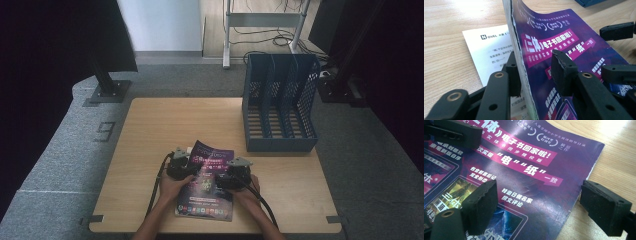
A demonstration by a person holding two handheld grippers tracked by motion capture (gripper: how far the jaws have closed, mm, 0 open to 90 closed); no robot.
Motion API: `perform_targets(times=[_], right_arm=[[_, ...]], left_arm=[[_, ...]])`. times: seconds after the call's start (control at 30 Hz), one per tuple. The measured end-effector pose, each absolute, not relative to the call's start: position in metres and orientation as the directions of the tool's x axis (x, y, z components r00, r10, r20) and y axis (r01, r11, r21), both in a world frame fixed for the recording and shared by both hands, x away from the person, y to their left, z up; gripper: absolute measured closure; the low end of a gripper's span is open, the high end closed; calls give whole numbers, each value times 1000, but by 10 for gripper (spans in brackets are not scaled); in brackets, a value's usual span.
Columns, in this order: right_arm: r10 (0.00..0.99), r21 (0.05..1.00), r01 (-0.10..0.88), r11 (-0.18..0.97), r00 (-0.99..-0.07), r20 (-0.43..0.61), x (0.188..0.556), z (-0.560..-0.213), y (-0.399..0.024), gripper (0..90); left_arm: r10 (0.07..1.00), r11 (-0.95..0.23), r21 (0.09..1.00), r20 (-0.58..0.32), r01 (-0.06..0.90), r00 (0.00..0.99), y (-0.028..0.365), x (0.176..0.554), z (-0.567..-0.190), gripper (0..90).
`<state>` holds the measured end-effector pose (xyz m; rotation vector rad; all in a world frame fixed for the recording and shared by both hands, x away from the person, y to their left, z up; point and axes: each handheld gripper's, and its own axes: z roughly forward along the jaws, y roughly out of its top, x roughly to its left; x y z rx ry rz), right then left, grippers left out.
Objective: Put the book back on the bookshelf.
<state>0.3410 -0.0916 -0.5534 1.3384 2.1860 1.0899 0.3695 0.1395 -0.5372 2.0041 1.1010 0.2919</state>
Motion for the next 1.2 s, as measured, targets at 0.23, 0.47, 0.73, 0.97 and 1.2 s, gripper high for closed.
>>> perform_targets(times=[0.23, 0.47, 0.73, 0.97, 1.2], right_arm=[[867, 763, 594, 256, -490, 90, 341, -553, -92, 146], [868, 762, 596, 254, -489, 93, 341, -553, -92, 146], [869, 760, 600, 250, -486, 97, 341, -553, -92, 148], [868, 759, 604, 243, -485, 109, 341, -553, -93, 152], [868, 776, 578, 250, -489, 85, 336, -550, -94, 182]], left_arm=[[778, -303, 759, -152, 576, 610, 138, 369, -532, 738], [765, -300, 787, -139, 540, 629, 137, 365, -528, 823], [751, -297, 824, -110, 483, 651, 136, 358, -527, 853], [740, -289, 846, -100, 448, 665, 134, 353, -522, 855], [727, -285, 861, -93, 422, 681, 134, 349, -517, 856]])
